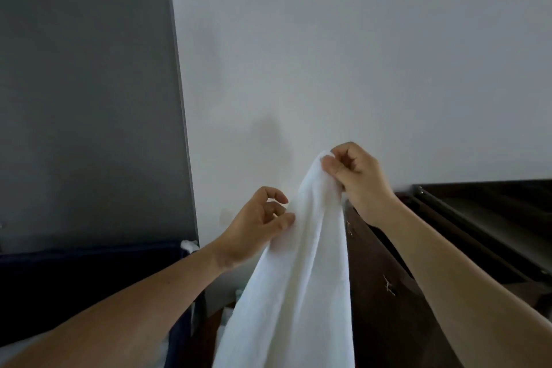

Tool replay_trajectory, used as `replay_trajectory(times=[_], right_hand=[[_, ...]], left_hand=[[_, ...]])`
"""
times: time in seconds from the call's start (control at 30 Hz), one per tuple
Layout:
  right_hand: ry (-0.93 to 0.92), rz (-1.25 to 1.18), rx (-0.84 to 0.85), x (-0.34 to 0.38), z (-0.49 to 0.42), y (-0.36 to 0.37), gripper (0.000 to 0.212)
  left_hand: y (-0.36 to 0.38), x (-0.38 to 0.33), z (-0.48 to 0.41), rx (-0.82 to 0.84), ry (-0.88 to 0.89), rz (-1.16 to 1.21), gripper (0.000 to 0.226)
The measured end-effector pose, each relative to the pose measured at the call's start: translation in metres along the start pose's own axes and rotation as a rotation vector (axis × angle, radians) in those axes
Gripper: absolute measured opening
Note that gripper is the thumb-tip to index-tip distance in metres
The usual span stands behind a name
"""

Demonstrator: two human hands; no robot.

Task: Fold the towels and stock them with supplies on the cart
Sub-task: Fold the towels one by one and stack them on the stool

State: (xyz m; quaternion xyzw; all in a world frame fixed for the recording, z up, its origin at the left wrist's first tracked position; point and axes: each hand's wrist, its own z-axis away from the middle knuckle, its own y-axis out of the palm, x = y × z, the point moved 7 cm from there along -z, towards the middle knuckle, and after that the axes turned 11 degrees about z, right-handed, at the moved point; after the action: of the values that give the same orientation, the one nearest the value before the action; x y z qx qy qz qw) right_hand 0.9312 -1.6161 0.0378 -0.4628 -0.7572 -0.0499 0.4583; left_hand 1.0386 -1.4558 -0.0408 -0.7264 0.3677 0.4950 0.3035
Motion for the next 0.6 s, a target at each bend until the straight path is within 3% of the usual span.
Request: replay_trajectory(times=[0.13,0.27,0.37,0.6], right_hand=[[0.001,-0.079,-0.277,0.024,-0.035,-0.031,0.013],[-0.018,0.061,-0.187,0.041,-0.059,-0.021,0.017],[-0.037,0.012,-0.283,0.051,-0.068,-0.024,0.018],[-0.061,0.077,-0.352,0.066,-0.081,-0.031,0.019]], left_hand=[[-0.013,-0.014,0.006,0.016,0.029,-0.076,0.022],[-0.027,-0.012,0.021,0.010,0.018,-0.162,0.024],[-0.034,-0.008,0.033,-0.030,0.014,-0.177,0.021],[-0.030,0.024,0.053,0.116,-0.298,0.010,0.052]])
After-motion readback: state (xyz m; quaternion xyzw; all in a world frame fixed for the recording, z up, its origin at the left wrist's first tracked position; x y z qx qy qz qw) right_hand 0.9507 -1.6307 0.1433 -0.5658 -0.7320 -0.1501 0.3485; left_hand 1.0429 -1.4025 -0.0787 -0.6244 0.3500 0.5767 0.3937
